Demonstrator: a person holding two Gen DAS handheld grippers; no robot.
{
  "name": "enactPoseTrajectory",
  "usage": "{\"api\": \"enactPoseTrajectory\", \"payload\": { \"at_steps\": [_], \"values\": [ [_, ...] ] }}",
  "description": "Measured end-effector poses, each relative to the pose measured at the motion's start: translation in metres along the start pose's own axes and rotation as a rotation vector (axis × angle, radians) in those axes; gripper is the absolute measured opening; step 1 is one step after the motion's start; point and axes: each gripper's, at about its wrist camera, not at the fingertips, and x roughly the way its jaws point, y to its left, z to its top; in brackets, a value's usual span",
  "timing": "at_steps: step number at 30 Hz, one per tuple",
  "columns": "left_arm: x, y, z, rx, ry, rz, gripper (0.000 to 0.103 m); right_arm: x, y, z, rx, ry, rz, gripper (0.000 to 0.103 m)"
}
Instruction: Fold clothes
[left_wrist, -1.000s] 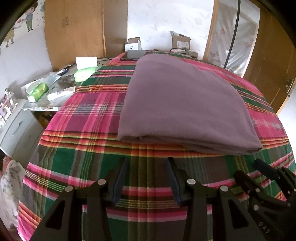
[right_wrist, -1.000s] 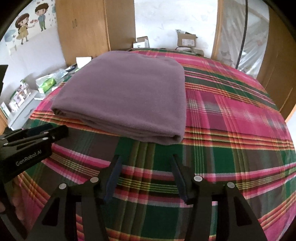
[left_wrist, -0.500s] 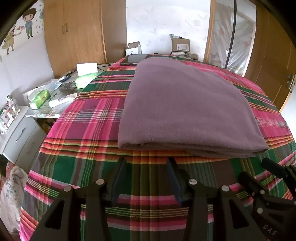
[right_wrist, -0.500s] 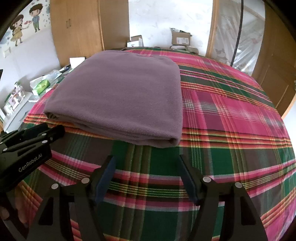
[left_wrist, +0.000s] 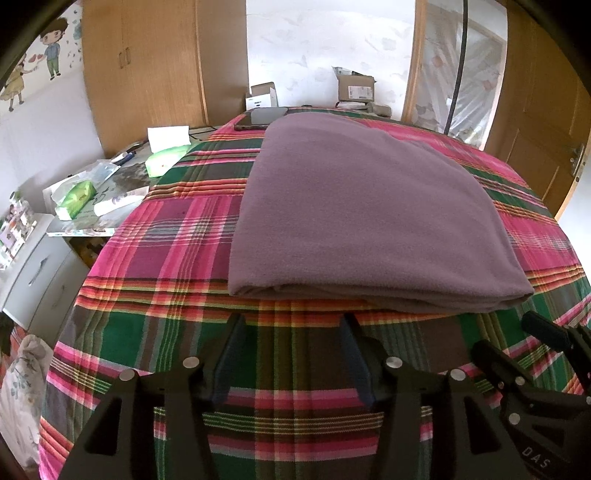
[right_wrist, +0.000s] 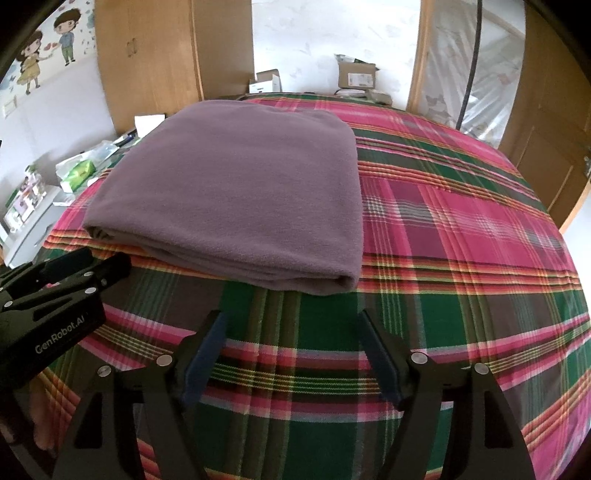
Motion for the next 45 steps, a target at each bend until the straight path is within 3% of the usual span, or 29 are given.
{"api": "enactPoseTrajectory", "payload": {
  "at_steps": [45],
  "values": [
    [-0.0006,-0.0038,-0.0014,0.011,0.002,-0.003,0.059,-0.0008,-0.0009,-0.0010,0.006,0.000,-0.001,0.075]
  ]
}}
